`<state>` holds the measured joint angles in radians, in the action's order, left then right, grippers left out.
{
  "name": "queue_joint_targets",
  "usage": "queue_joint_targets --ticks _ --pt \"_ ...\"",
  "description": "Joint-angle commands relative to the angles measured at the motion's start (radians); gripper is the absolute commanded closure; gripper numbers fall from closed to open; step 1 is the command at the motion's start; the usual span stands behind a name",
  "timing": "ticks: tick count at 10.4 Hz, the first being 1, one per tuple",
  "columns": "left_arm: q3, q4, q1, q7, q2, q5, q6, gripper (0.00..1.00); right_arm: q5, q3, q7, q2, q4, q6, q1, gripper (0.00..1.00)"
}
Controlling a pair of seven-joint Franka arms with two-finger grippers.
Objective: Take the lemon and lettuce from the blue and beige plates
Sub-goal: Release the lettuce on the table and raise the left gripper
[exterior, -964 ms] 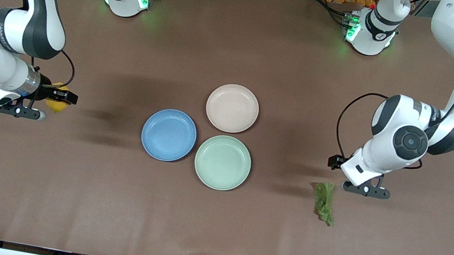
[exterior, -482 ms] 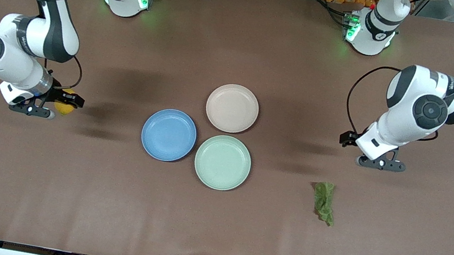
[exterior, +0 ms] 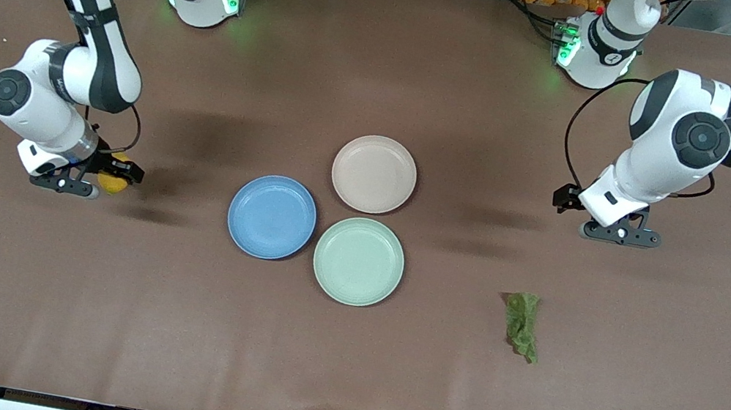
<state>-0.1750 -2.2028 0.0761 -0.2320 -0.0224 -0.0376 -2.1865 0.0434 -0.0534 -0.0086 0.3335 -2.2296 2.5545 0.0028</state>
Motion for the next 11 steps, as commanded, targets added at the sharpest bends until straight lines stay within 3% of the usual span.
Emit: queue_joint_targets --ticks 1,5,6,7,8,9,11 --pt "-0.026 0.044 -0.038 0.014 0.024 0.024 0.011 0.00 0.030 0.006 -0.031 0.042 -0.004 0.059 -0.015 1.00" --pt "-0.029 0.194 -0.033 0.013 0.019 0.021 0.025 0.00 0.029 0.007 -0.031 0.111 -0.005 0.148 -0.007 1.00" --pt "-0.029 0.230 -0.033 0.011 0.015 0.019 0.069 0.00 0.029 0.007 -0.031 0.117 -0.005 0.150 -0.006 0.96" --pt "-0.029 0.276 -0.035 0.014 0.015 0.016 0.141 0.00 0.029 0.007 -0.031 0.124 -0.005 0.150 -0.006 0.63" --pt "-0.029 0.329 -0.035 0.014 0.015 0.018 0.218 0.00 0.029 0.007 -0.031 0.124 -0.004 0.150 -0.006 0.09" --pt "-0.029 0.377 -0.032 0.014 0.015 0.018 0.293 0.00 0.029 0.006 -0.031 0.124 -0.004 0.148 -0.004 0.00" --pt "-0.031 0.443 -0.029 0.022 0.021 0.018 0.397 0.00 0.029 0.006 -0.028 0.113 0.004 0.133 0.002 0.00"
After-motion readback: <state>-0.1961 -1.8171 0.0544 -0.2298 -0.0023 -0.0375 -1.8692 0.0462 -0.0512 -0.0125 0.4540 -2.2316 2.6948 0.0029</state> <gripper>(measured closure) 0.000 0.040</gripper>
